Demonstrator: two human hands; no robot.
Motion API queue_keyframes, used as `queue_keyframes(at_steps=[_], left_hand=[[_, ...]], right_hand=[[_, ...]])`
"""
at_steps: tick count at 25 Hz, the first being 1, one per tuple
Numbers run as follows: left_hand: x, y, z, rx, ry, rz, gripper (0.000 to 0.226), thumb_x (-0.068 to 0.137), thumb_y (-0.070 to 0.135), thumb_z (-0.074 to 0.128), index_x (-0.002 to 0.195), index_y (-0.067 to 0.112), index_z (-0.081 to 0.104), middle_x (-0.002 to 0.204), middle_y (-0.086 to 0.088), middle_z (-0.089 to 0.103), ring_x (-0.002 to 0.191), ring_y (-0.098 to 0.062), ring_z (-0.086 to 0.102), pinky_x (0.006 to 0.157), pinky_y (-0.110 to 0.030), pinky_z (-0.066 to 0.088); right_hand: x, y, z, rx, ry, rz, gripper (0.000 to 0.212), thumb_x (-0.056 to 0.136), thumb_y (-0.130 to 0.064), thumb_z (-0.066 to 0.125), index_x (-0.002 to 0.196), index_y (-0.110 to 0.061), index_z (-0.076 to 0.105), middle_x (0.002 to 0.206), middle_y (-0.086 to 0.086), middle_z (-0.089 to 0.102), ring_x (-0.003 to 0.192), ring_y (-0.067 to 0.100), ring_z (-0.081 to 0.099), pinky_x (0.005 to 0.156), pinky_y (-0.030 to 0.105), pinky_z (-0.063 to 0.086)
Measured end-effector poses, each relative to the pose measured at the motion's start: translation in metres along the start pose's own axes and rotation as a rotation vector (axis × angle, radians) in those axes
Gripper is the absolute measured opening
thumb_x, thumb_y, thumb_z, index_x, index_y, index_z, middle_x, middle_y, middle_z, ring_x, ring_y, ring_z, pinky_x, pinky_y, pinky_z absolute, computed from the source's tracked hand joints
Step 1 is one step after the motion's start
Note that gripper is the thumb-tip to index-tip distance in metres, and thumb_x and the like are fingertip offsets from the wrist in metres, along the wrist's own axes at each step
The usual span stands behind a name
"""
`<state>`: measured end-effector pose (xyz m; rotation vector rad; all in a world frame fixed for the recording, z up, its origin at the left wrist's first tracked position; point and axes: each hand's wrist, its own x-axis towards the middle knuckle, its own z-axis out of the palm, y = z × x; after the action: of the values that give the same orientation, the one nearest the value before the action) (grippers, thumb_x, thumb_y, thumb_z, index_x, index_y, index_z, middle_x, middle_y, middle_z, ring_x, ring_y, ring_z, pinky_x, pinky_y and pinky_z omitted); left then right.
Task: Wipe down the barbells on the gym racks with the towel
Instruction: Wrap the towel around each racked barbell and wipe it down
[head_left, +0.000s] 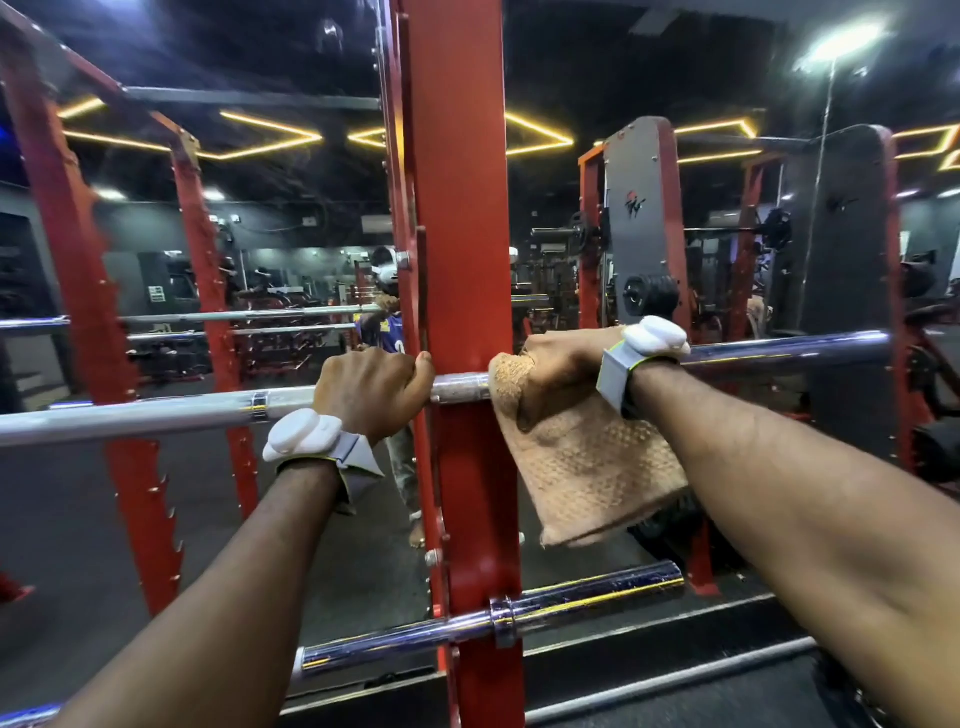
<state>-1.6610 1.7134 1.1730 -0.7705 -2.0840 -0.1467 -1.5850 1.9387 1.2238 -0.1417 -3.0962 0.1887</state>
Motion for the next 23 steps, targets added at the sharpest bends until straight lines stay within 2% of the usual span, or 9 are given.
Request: queue_keyframes(at_steps=[3, 5, 7, 9, 11, 13, 17, 19, 23], left_hand=[[0.002, 0.001, 0.001, 0.003, -0.010, -0.024, 0.051, 0.099, 0.046, 0.039, 0.075, 0.014, 0.070, 0.074, -0.014, 0.069, 0.076, -0.038, 0.068, 0.059, -0.033, 0.038], [0.002, 0.003, 0.000, 0.017, -0.013, -0.034, 0.052, 0.099, 0.046, 0.039, 0.073, 0.013, 0.070, 0.072, -0.014, 0.068, 0.074, -0.037, 0.068, 0.059, -0.033, 0.040], [0.000, 0.004, 0.000, 0.029, -0.009, -0.044, 0.052, 0.099, 0.045, 0.039, 0.073, 0.012, 0.069, 0.072, -0.014, 0.068, 0.073, -0.037, 0.068, 0.060, -0.035, 0.043], [0.000, 0.006, 0.000, 0.030, -0.005, -0.054, 0.052, 0.099, 0.044, 0.037, 0.075, 0.011, 0.070, 0.075, -0.014, 0.069, 0.075, -0.037, 0.068, 0.062, -0.035, 0.043], [0.003, 0.008, 0.000, 0.024, -0.006, -0.060, 0.053, 0.100, 0.044, 0.036, 0.076, 0.012, 0.070, 0.077, -0.014, 0.069, 0.078, -0.037, 0.068, 0.062, -0.035, 0.039], [0.004, 0.010, -0.001, 0.016, 0.004, -0.067, 0.055, 0.100, 0.045, 0.033, 0.074, 0.013, 0.070, 0.076, -0.014, 0.069, 0.077, -0.037, 0.068, 0.062, -0.034, 0.038], [0.005, 0.011, -0.002, -0.007, 0.005, -0.081, 0.056, 0.100, 0.045, 0.032, 0.075, 0.013, 0.070, 0.078, -0.014, 0.069, 0.079, -0.037, 0.068, 0.064, -0.035, 0.041], [0.005, 0.009, -0.001, -0.012, 0.001, -0.087, 0.055, 0.100, 0.045, 0.032, 0.079, 0.013, 0.072, 0.083, -0.016, 0.070, 0.084, -0.037, 0.068, 0.066, -0.037, 0.044], [0.003, 0.004, -0.001, -0.033, -0.014, -0.078, 0.056, 0.101, 0.047, 0.031, 0.083, 0.015, 0.073, 0.087, -0.016, 0.071, 0.088, -0.039, 0.068, 0.069, -0.038, 0.046]], right_hand=[[0.004, -0.001, -0.004, 0.185, -0.136, 0.031, 0.035, 0.050, -0.036, 0.094, 0.069, -0.012, 0.076, 0.067, -0.002, 0.067, 0.065, 0.017, 0.063, 0.062, 0.028, 0.048], [0.000, -0.003, 0.002, 0.084, -0.010, 0.041, 0.045, 0.047, -0.048, 0.087, 0.071, -0.013, 0.074, 0.067, -0.005, 0.067, 0.065, 0.017, 0.065, 0.061, 0.027, 0.050], [-0.006, -0.002, 0.016, -0.151, 0.249, 0.045, 0.053, 0.051, -0.058, 0.069, 0.079, -0.013, 0.068, 0.073, 0.001, 0.067, 0.075, 0.027, 0.067, 0.064, 0.032, 0.050], [-0.009, 0.001, 0.033, -0.316, 0.508, -0.008, 0.043, 0.064, -0.056, 0.064, 0.083, -0.018, 0.059, 0.085, 0.007, 0.069, 0.087, 0.033, 0.066, 0.071, 0.035, 0.038], [-0.014, -0.004, 0.049, -0.343, 0.651, -0.067, 0.036, 0.069, -0.055, 0.059, 0.083, -0.024, 0.048, 0.092, 0.006, 0.070, 0.093, 0.030, 0.063, 0.075, 0.037, 0.024], [-0.013, -0.014, 0.058, -0.362, 0.708, -0.061, 0.038, 0.065, -0.053, 0.053, 0.088, -0.024, 0.047, 0.095, 0.004, 0.069, 0.095, 0.028, 0.060, 0.079, 0.040, 0.027], [-0.006, -0.033, 0.070, -0.451, 0.849, 0.007, 0.046, 0.054, -0.039, 0.065, 0.096, -0.020, 0.062, 0.089, 0.002, 0.067, 0.088, 0.028, 0.056, 0.079, 0.041, 0.034], [0.002, -0.050, 0.081, -0.483, 0.941, -0.096, 0.057, 0.047, -0.039, 0.067, 0.099, -0.018, 0.063, 0.089, 0.001, 0.064, 0.086, 0.027, 0.056, 0.075, 0.039, 0.037], [0.004, -0.062, 0.082, -0.419, 0.970, -0.258, 0.062, 0.056, -0.040, 0.053, 0.112, -0.014, 0.056, 0.098, 0.003, 0.058, 0.087, 0.029, 0.053, 0.073, 0.040, 0.035]])
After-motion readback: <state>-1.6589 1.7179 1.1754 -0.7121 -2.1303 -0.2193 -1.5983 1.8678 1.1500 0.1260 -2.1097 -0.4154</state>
